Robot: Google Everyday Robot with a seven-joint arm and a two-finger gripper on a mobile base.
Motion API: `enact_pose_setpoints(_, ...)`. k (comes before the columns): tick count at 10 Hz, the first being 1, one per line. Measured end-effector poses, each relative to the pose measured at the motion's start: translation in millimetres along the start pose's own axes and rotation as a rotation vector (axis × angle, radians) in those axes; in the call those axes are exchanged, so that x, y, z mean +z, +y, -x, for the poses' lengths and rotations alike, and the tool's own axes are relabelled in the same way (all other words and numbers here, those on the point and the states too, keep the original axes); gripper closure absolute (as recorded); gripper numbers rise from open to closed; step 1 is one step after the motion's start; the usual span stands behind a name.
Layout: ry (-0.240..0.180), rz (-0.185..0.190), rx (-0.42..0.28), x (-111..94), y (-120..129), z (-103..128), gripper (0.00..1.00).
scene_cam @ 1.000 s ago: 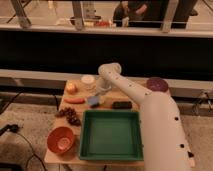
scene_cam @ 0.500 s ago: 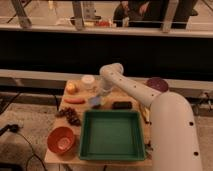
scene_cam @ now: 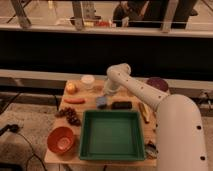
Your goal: Wipe table surface with sponge
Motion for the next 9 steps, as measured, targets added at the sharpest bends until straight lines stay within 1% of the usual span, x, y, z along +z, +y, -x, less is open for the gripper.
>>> enact_pose_setpoints(2,-0.003,0.012,-0.01,9.5,-10.5,-0.4,1.0)
enact_pose_setpoints(5,-0.011,0.015,-0.038,21.5,-30.8,10.3,1.0)
enact_pose_setpoints(7,-0.017,0.019,-0.051,25.0,-35.8,14.1,1.0)
enact_pose_setpoints(9,-0.029,0.018,-0.065,28.1,-37.5,23.5,1.0)
